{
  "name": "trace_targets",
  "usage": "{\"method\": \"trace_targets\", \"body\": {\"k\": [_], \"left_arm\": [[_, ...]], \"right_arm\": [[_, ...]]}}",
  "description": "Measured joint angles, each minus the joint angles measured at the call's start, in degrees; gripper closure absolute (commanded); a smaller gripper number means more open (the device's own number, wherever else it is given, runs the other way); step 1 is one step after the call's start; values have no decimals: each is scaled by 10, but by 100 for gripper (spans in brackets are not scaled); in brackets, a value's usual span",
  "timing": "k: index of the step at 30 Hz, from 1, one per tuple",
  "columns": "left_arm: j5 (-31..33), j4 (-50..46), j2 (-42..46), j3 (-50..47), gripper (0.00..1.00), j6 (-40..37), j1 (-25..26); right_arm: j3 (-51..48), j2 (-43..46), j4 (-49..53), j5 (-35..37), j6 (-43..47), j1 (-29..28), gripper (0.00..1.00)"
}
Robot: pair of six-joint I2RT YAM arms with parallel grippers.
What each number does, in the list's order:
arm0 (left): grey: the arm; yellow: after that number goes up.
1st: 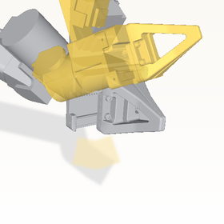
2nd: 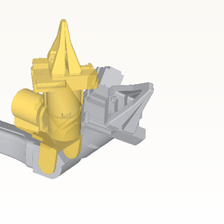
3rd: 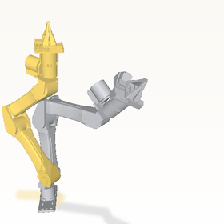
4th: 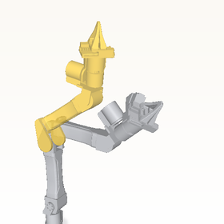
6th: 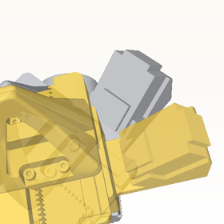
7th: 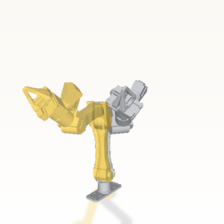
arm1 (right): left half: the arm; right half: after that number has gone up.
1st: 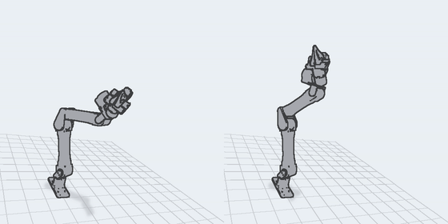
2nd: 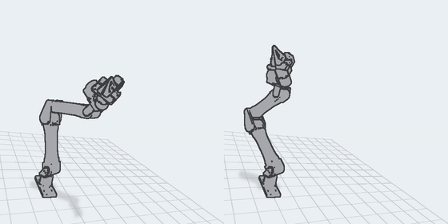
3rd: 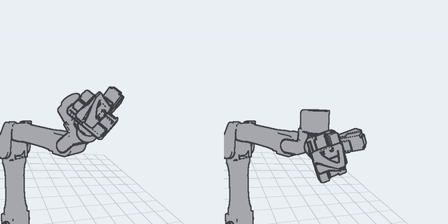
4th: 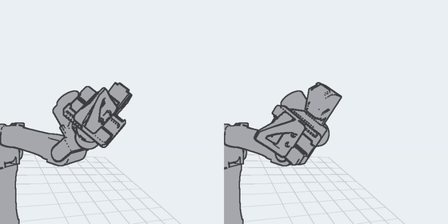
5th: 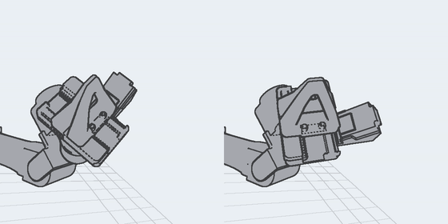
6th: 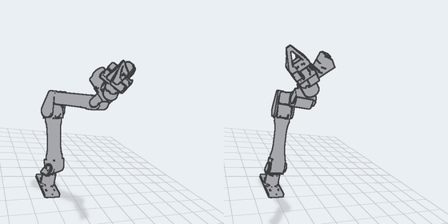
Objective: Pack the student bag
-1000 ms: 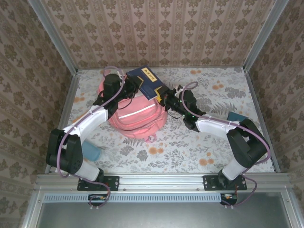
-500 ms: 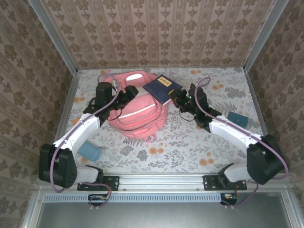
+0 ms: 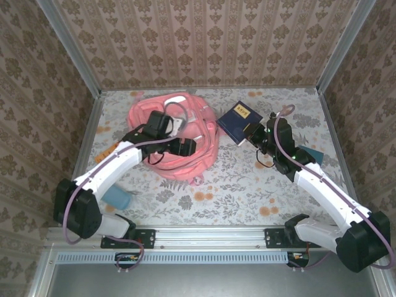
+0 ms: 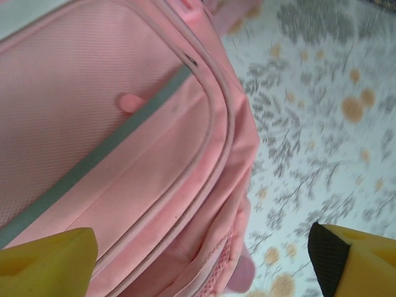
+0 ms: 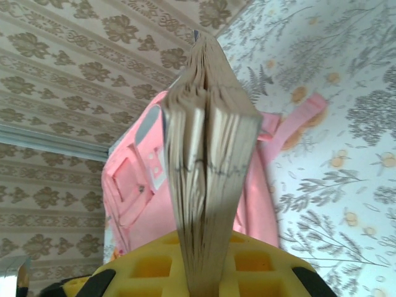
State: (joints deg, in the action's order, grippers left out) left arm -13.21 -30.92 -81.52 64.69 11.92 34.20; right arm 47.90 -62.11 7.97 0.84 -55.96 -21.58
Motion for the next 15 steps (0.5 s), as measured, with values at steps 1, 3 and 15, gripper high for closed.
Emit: {"method": "trace_targets", "body": {"k": [1,3,15], "left_arm": [[12,-13,-10,11,15,-20,13],[32,-35,-30,32,20,-52,32],[120,-116,-170,128,36,-147,48]], "right_arm": [[-4,2,5,1,3,1,95],[-8,3,14,3,7,2,95],[-21,3,26,2,7,3,95]]}}
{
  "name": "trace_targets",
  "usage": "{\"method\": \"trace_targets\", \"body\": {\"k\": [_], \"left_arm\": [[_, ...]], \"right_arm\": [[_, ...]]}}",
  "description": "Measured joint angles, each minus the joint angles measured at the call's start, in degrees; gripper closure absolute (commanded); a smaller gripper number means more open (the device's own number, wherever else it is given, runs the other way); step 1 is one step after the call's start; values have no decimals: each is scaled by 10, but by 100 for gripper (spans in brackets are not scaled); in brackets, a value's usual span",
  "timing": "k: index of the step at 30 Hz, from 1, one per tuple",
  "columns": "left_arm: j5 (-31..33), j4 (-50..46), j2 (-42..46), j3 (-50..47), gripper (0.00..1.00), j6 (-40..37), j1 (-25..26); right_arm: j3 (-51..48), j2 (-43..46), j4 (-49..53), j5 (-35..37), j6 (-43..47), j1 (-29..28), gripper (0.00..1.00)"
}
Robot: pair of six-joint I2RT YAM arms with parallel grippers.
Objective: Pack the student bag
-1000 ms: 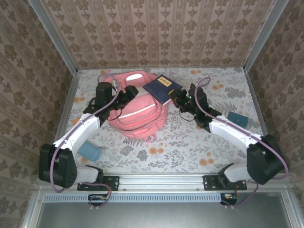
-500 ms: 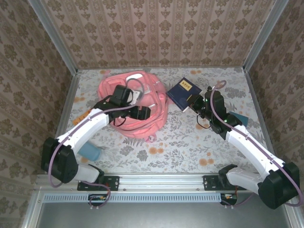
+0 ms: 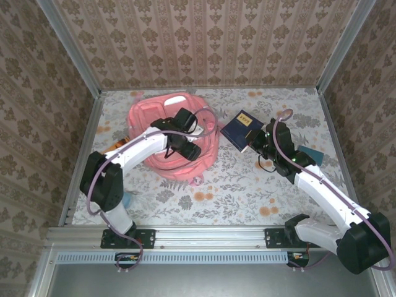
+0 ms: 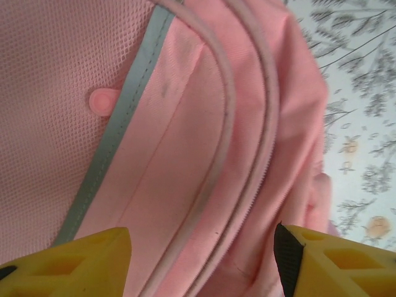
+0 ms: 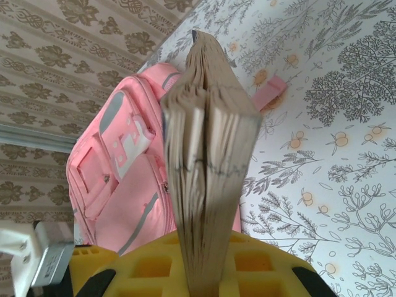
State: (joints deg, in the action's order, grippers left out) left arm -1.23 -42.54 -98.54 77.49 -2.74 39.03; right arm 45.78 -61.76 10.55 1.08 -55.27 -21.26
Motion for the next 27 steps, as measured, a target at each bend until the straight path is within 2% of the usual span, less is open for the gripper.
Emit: {"method": "trace_targets", "body": {"k": [7,16,21,23,27], "left_arm": [[34,-41,-58,40,47,-21,0],[72,-64,-103,68,45,-35,2],[108,-72,-126,81,50,-44,16],[123,-72,-131,82,56,-50,24],[142,-72,-132,86,75,-60,34]], "right_arm": [[-6,0,0,-3,-5,0,95],[-6,0,0,-15,-12,0,95],[-6,0,0,-17,-19,0,95],[-6,0,0,-17,-19,0,94],[-6,1,1,-17,-19,0,94]]}}
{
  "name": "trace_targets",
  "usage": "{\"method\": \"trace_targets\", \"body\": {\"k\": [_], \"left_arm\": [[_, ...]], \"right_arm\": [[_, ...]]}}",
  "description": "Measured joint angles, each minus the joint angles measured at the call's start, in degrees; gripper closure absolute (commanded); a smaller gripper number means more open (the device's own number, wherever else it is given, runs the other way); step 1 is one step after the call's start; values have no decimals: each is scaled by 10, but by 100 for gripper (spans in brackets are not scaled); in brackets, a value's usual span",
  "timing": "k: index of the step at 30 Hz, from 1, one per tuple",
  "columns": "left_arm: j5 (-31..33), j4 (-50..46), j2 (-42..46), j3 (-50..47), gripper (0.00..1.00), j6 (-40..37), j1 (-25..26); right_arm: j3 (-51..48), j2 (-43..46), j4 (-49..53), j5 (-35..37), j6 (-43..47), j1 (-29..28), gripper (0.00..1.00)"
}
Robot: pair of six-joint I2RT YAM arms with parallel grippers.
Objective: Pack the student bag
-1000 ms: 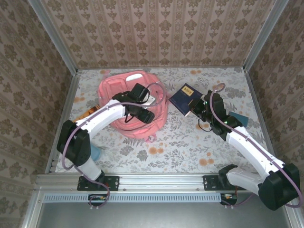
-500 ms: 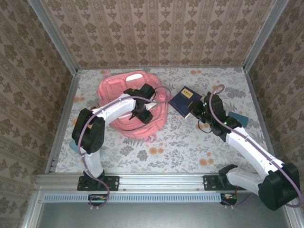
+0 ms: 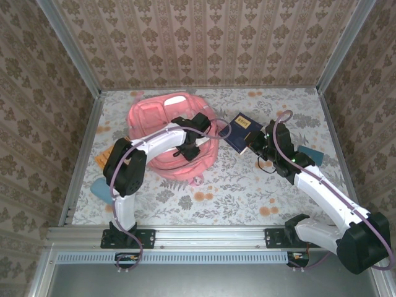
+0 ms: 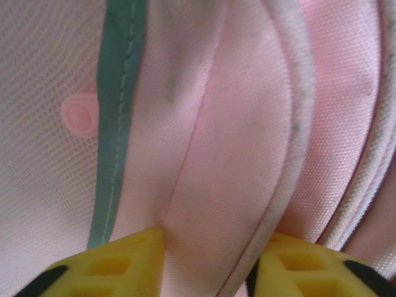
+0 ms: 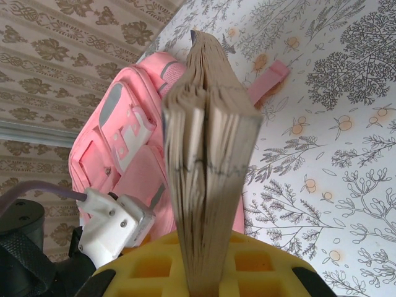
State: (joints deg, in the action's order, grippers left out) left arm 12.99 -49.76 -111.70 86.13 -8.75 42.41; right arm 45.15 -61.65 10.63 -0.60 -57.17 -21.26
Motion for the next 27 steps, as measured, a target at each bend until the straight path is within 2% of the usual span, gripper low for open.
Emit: {"method": "trace_targets", "body": {"k": [4,8,15,19,23,27], "left_arm": [[30,11,5,2,88,-5,11],[53,33,36,-1,93,-10,18],[101,96,134,-1,97,-11,20],[127,140,176,-2,98,-11,22],[124,173,202,-3,99,0,23],[109,196,206,-3,100,17,26]], "right_arm": [[0,21,18,7,3,0,94],[0,50,38,23,12,0,94],[-10,79,52,28,20,0,94],[-35,92,35,-4,31,0,93],[-47,91,-3,-57,33,-2,93],[-49,73,-42,-80,30,-19,93]]}}
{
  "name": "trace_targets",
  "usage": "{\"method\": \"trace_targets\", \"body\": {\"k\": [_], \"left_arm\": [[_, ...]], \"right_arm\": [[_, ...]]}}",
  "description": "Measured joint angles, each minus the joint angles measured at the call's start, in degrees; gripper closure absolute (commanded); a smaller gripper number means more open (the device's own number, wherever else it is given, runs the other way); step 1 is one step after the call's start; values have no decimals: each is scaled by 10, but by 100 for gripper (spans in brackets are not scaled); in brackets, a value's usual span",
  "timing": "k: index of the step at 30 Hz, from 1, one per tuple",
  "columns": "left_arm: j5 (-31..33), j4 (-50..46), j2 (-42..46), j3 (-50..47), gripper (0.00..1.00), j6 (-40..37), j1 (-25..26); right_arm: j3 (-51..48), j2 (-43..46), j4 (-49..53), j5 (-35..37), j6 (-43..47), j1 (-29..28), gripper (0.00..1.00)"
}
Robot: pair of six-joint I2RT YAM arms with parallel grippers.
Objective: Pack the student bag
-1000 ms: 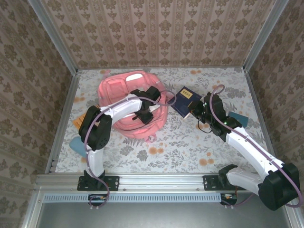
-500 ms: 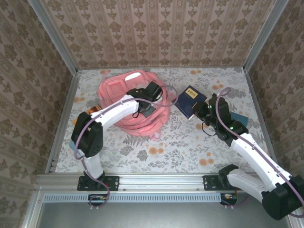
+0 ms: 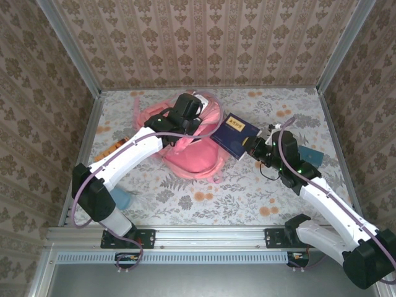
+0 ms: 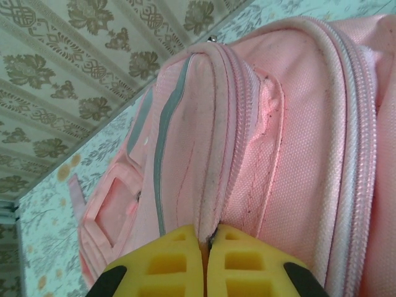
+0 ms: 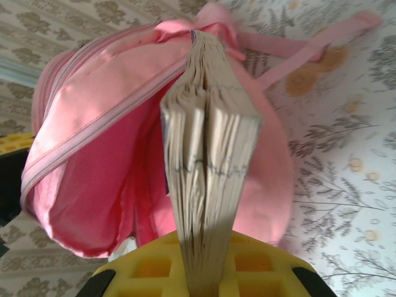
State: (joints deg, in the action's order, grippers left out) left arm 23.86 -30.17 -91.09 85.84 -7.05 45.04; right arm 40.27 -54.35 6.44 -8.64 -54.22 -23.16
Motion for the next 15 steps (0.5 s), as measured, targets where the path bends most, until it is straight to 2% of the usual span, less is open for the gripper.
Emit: {"method": "trace_targets", "body": {"k": [7,15], "left_arm": [[-23,3,-1,0,100,33,0],[-36,1,-22,26,100,63,0]], "right_arm": [[-7,-96,-87,-4,-53,-61,94],[12,-241,-203,38,-137,-105,94]]}}
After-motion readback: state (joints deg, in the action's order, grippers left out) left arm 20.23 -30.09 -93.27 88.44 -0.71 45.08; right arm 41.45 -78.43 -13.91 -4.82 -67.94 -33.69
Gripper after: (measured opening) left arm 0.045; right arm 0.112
